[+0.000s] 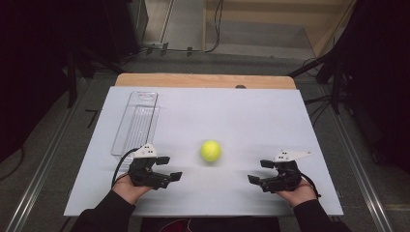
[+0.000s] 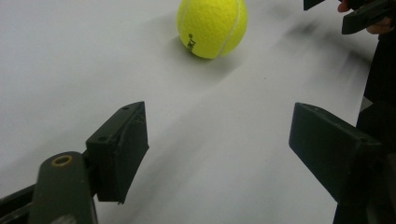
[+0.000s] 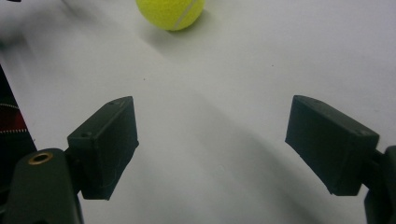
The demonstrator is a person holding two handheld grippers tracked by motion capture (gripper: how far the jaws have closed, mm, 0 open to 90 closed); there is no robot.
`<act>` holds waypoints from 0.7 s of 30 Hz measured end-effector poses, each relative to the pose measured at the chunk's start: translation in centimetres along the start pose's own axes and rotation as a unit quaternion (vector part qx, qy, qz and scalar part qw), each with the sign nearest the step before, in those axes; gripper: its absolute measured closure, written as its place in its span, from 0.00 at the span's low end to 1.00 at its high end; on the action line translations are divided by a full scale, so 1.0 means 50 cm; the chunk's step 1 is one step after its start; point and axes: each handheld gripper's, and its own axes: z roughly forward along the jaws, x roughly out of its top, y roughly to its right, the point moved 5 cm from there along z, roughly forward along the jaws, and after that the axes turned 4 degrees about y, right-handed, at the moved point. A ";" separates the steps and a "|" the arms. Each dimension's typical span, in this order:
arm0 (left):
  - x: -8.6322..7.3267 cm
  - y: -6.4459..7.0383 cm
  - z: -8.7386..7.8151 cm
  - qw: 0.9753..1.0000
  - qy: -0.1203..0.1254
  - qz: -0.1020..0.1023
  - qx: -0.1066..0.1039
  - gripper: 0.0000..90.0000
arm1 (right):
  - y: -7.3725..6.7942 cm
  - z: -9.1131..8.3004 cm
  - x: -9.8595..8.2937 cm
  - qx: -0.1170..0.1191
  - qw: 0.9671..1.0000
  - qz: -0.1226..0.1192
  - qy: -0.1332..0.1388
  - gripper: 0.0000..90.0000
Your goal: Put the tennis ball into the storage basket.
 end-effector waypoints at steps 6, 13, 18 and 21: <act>0.003 0.000 0.010 1.000 -0.028 0.007 -0.011 0.15 | -0.001 0.002 -0.001 0.000 1.000 -0.003 -0.002 0.17; 0.010 0.006 0.022 0.999 -0.022 0.007 -0.025 0.00 | -0.003 0.003 -0.002 0.002 1.000 -0.004 -0.004 0.17; 0.022 0.009 0.026 0.999 -0.026 0.008 -0.026 0.00 | -0.004 0.004 -0.002 0.002 1.000 -0.004 -0.005 0.17; 0.029 0.008 0.030 0.999 -0.035 0.010 -0.023 0.00 | -0.004 0.004 -0.002 0.001 1.000 -0.005 -0.007 0.17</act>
